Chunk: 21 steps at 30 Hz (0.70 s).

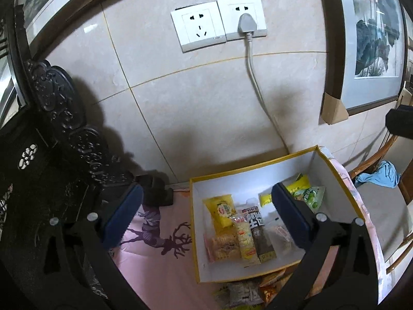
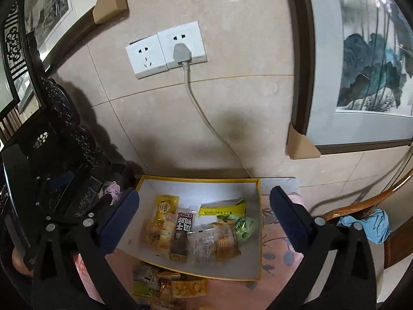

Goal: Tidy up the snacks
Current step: 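Open both grippers over the yellow box to drop the bar and packet, then grasp the blue cookie bag with the left gripper while the right grasps a barcoded bread bag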

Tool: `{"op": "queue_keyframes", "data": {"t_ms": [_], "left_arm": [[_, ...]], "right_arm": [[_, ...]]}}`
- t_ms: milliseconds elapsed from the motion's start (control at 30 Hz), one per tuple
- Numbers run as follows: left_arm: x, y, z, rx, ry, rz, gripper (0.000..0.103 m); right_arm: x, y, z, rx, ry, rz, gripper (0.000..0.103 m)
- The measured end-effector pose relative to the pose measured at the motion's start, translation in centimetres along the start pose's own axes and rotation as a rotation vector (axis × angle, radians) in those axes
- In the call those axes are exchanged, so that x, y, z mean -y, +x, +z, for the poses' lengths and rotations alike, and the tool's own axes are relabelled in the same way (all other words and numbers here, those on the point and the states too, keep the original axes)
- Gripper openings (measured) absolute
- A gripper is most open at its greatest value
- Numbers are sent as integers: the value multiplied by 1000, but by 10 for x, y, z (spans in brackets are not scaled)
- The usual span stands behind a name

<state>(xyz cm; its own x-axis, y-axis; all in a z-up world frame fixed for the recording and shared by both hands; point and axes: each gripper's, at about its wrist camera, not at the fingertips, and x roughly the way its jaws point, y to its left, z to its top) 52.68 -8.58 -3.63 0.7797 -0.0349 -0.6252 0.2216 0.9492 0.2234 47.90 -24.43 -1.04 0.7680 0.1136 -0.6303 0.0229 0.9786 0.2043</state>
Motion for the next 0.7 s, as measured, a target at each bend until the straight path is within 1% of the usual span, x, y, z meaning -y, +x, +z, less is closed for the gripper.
{"op": "queue_keyframes", "data": {"t_ms": [100, 167, 233, 300, 333, 400, 433, 467, 500, 533, 633, 700], "left_arm": [[-2, -14, -1, 10, -5, 0, 101], [-3, -19, -5, -14, -1, -4, 101], [-4, -23, -15, -39, 3, 21, 101], [-7, -30, -38, -57, -16, 36, 101], [-8, -32, -51, -80, -27, 30, 101], [-9, -36, -84, -141, -35, -4, 101], [-9, -38, -106, -174, -33, -4, 101], [-10, -41, -121, -193, -31, 7, 101], [-10, -43, -136, -213, -29, 16, 101], [-11, -45, -156, -249, -27, 19, 101], [-12, -44, -193, -334, -32, 0, 101], [-10, -45, -219, -389, -23, -1, 101]], "right_arm": [[0, -13, -2, 0, -2, -47, 102], [-4, -24, -7, 16, -23, -92, 102], [-6, -36, -14, 35, -42, -120, 102], [-4, -44, -38, 51, -39, -169, 102], [-3, -43, -54, 36, -40, -177, 102], [5, -25, -101, -70, -24, -194, 102], [12, -10, -133, -142, 4, -189, 102], [16, 0, -155, -177, 30, -183, 102], [20, 8, -180, -202, 51, -204, 102], [22, 17, -204, -231, 57, -245, 102], [22, 41, -243, -315, 80, -228, 102], [21, 60, -263, -361, 135, -207, 102]]}}
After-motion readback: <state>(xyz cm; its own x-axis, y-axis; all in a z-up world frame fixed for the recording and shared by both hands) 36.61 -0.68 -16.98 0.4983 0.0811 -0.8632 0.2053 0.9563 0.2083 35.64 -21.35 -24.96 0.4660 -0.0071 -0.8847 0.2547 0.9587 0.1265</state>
